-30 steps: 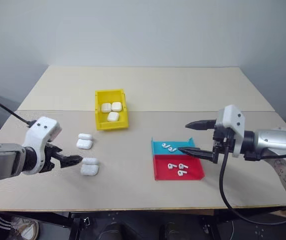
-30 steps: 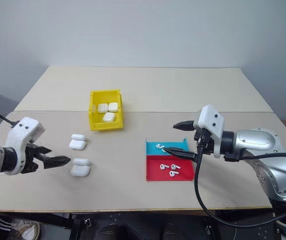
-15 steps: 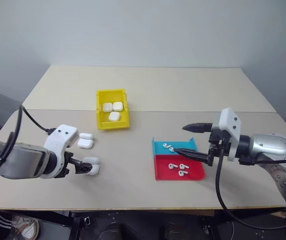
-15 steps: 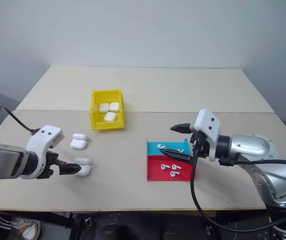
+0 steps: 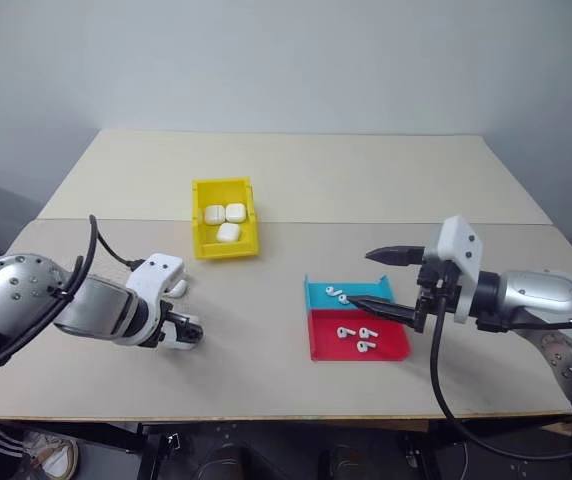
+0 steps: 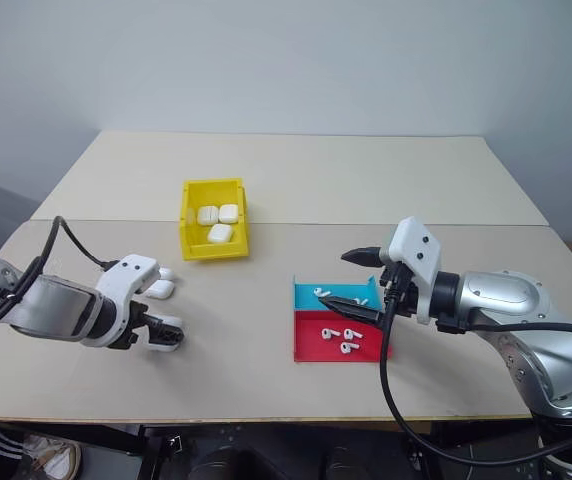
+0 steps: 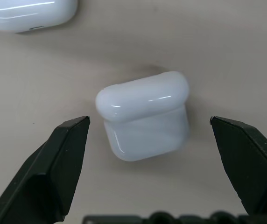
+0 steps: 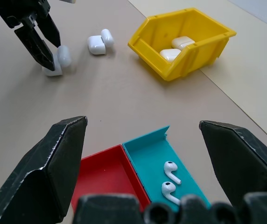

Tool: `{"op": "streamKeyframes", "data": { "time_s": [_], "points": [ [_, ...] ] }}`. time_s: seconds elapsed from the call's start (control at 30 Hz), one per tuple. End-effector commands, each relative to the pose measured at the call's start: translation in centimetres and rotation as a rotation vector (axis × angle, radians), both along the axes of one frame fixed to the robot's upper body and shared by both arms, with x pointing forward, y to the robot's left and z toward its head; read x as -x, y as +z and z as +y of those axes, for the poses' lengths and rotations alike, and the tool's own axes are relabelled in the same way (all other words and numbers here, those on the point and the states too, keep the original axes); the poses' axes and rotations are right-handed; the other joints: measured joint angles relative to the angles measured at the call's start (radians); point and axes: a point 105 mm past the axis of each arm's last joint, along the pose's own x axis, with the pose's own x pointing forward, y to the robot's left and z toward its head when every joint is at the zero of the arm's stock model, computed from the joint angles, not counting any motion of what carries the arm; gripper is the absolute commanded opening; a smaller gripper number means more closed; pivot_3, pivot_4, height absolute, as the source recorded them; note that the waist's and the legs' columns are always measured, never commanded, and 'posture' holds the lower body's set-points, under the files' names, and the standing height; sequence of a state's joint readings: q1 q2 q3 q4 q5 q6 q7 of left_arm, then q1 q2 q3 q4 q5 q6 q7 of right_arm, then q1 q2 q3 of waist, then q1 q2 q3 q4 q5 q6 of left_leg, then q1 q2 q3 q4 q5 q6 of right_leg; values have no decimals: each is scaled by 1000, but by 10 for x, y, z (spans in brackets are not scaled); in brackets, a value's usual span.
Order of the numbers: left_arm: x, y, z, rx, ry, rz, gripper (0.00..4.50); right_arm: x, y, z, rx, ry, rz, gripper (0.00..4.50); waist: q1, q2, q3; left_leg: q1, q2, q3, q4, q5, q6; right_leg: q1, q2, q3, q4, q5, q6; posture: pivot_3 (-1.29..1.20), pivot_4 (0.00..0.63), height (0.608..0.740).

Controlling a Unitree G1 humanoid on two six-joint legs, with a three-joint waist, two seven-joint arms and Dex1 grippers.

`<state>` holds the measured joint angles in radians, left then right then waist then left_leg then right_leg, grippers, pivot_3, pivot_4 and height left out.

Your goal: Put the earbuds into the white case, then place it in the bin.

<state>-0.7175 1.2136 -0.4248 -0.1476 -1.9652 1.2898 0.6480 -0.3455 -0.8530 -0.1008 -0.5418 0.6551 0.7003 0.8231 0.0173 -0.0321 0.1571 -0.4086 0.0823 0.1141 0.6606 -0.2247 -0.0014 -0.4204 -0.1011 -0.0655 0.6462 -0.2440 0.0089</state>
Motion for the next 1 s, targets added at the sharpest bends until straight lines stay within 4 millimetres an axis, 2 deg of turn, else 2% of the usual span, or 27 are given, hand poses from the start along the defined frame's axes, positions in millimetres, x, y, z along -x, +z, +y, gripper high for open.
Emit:
{"op": "streamKeyframes", "data": {
  "time_s": [0.03,0.2,0.47,1.0],
  "points": [
    [-6,4,-3,4,2,-11,4500,5,13,5,-18,20,-50,4461,0,0,0,0,0,0,0,0,0,0,0,0,0,0,0,0,150,740],
    [-7,0,-5,-6,3,5,4500,5,13,5,-21,16,-50,4461,0,0,0,0,0,0,0,0,-1,0,0,0,0,0,0,0,150,740],
    [0,-4,6,-53,9,35,4500,6,11,7,-27,13,-46,4461,-3,0,0,0,0,-1,0,0,-1,0,0,0,0,0,0,0,150,740],
    [-4,-21,1,-53,88,16,4500,6,7,7,-32,11,-35,4461,1,1,-1,4,0,-1,0,0,-1,3,0,0,1,0,0,0,150,740]
  ]
}}
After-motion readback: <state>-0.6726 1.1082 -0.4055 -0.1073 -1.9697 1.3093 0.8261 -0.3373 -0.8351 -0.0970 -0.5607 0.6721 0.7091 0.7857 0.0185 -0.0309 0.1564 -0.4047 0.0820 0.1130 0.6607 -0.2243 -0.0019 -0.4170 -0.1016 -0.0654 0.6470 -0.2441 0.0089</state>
